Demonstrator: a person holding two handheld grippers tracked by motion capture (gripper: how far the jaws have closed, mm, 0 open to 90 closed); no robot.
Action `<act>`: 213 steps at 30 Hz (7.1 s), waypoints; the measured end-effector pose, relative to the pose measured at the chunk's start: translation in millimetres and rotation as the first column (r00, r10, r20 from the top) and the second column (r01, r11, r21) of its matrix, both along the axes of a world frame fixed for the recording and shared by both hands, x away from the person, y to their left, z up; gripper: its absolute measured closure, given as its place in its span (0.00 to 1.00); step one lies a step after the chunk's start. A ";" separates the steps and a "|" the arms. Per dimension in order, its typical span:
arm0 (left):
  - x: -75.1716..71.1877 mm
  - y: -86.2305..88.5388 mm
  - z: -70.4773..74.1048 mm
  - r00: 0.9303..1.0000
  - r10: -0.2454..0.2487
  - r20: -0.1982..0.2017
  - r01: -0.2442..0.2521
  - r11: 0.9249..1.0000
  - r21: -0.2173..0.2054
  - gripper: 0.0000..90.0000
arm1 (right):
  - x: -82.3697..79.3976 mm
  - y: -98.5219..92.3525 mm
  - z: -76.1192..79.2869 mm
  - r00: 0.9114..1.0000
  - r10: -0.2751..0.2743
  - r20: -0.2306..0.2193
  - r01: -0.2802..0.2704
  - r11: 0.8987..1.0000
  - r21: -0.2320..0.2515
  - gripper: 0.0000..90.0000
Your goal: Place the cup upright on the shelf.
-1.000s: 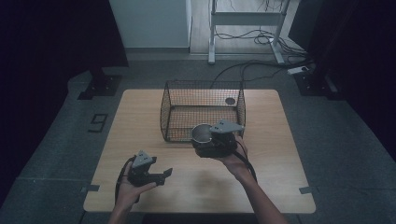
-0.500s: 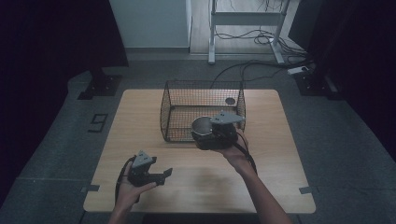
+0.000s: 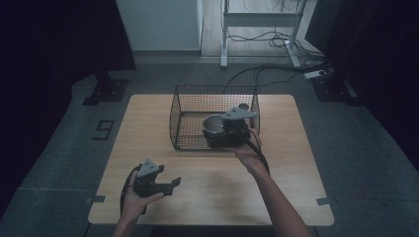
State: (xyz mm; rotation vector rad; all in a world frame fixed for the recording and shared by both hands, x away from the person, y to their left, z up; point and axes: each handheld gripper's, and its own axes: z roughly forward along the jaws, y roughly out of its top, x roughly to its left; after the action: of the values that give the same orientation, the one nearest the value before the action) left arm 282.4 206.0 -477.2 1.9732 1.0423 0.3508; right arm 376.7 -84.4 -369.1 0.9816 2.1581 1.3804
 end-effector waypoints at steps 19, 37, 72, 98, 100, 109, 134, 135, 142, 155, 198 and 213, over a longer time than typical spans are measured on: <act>0.0 1.5 1.1 1.000 -0.001 0.001 0.001 1.000 -0.007 0.20 | 38.1 -7.7 2.3 0.996 -0.079 -0.044 0.078 0.997 -0.022 0.20; 0.5 6.2 2.4 1.000 0.008 0.004 -0.008 1.000 -0.014 0.20 | 74.8 -2.2 -5.1 0.989 -0.125 -0.080 0.122 0.991 -0.048 0.20; 0.2 14.3 6.1 1.000 0.018 0.010 -0.018 0.999 -0.031 0.20 | 139.1 8.0 -42.6 0.971 -0.194 -0.138 0.184 0.979 -0.082 0.20; 0.7 12.9 4.7 1.000 0.016 0.006 -0.015 0.999 -0.031 0.20 | 167.6 7.1 -78.5 0.947 -0.250 -0.200 0.224 0.964 -0.143 0.20; 0.8 13.0 4.5 1.000 0.016 0.006 -0.016 0.999 -0.032 0.20 | 169.3 7.1 -80.8 0.946 -0.253 -0.202 0.225 0.962 -0.153 0.20; 1.1 12.8 4.0 1.000 0.013 0.003 -0.013 1.000 -0.027 0.20 | 174.6 6.8 -84.6 0.939 -0.266 -0.216 0.232 0.958 -0.171 0.20; 0.5 13.3 5.4 1.000 0.004 0.002 -0.004 0.999 -0.036 0.20 | 195.2 11.6 -101.7 0.922 -0.272 -0.276 0.204 0.946 -0.251 0.20; 0.5 13.3 5.4 1.000 0.004 0.002 -0.004 0.999 -0.036 0.20 | 195.6 11.9 -102.4 0.921 -0.271 -0.280 0.202 0.946 -0.252 0.20; 0.9 13.8 5.2 1.000 0.007 0.002 -0.007 0.999 -0.036 0.20 | 197.9 13.2 -107.3 0.917 -0.282 -0.282 0.203 0.938 -0.279 0.20; 0.9 11.7 5.2 1.000 0.003 0.003 -0.003 0.999 -0.037 0.20 | 200.0 13.8 -109.5 0.915 -0.287 -0.283 0.198 0.932 -0.305 0.20; -1.7 14.6 11.2 1.000 0.007 0.021 -0.006 0.999 -0.045 0.20 | 184.3 -1.0 -92.0 0.886 -0.255 -0.387 0.100 0.921 -0.378 0.13; -2.6 10.9 11.5 1.000 0.000 0.021 0.000 0.999 -0.039 0.20 | 163.4 -12.6 -64.5 0.923 -0.248 -0.294 0.159 0.942 -0.297 0.13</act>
State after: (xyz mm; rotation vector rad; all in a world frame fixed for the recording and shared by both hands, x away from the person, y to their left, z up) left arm 279.8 217.0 -465.6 1.9309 1.0282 0.3485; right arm 540.1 -96.9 -433.6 1.3595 2.3149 0.8442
